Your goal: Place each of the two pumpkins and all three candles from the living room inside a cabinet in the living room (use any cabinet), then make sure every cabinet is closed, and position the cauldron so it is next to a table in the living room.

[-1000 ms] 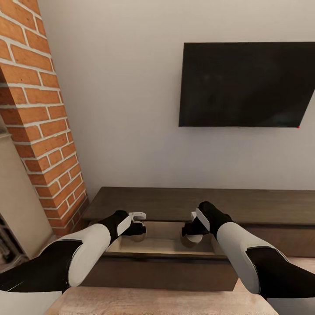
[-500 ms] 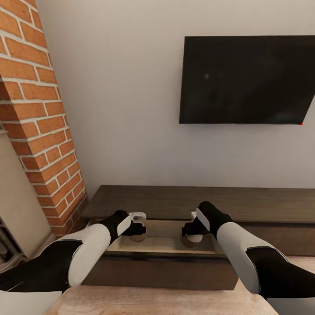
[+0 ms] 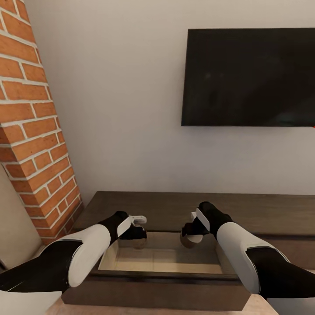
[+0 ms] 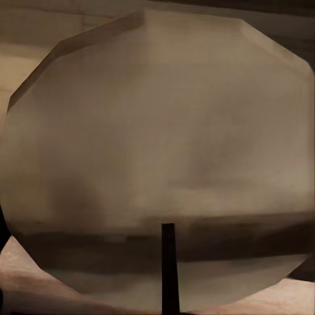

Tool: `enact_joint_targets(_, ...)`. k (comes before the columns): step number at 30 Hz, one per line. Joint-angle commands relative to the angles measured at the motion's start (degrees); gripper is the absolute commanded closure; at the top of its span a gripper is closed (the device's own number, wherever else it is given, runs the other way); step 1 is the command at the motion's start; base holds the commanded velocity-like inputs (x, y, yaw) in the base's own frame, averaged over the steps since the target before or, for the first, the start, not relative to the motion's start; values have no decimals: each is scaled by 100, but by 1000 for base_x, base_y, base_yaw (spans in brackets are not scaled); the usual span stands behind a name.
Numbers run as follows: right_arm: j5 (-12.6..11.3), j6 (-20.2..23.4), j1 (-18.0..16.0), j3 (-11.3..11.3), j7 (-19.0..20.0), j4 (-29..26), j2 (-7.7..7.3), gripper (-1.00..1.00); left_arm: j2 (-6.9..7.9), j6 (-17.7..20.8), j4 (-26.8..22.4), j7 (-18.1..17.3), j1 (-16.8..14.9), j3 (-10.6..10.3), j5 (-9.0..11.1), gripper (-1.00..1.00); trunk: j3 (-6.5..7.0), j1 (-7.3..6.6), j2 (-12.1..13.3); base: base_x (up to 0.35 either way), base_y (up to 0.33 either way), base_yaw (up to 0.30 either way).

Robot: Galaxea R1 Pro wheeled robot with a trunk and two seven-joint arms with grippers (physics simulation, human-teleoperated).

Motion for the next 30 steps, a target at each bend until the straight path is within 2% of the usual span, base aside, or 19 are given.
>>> enact_joint_targets(1,-10,27,-3,26,15,-7,-2,100,0,102,0,-9,-9,-6,25,100,-5,0,-3,46,0,0)
enact_joint_targets(5,-10,37,-3,26,18,-12,-2,100,0,477,-18,-70,-9,-15,25,100,-5,0,-3,21,0,0)
enact_joint_targets(11,-10,49,-3,26,26,-8,-2,100,0,584,-23,-89,-9,-18,25,100,-23,22,-43,2,0,0)
enact_joint_targets(20,-10,53,-3,26,29,-7,-2,100,0,580,-29,-94,-9,-18,24,100,-185,219,-404,0,0,0)
enact_joint_targets(30,-10,110,-3,26,32,-6,-2,100,0,324,-40,-80,-9,-18,25,100,-417,439,-805,0,0,0)
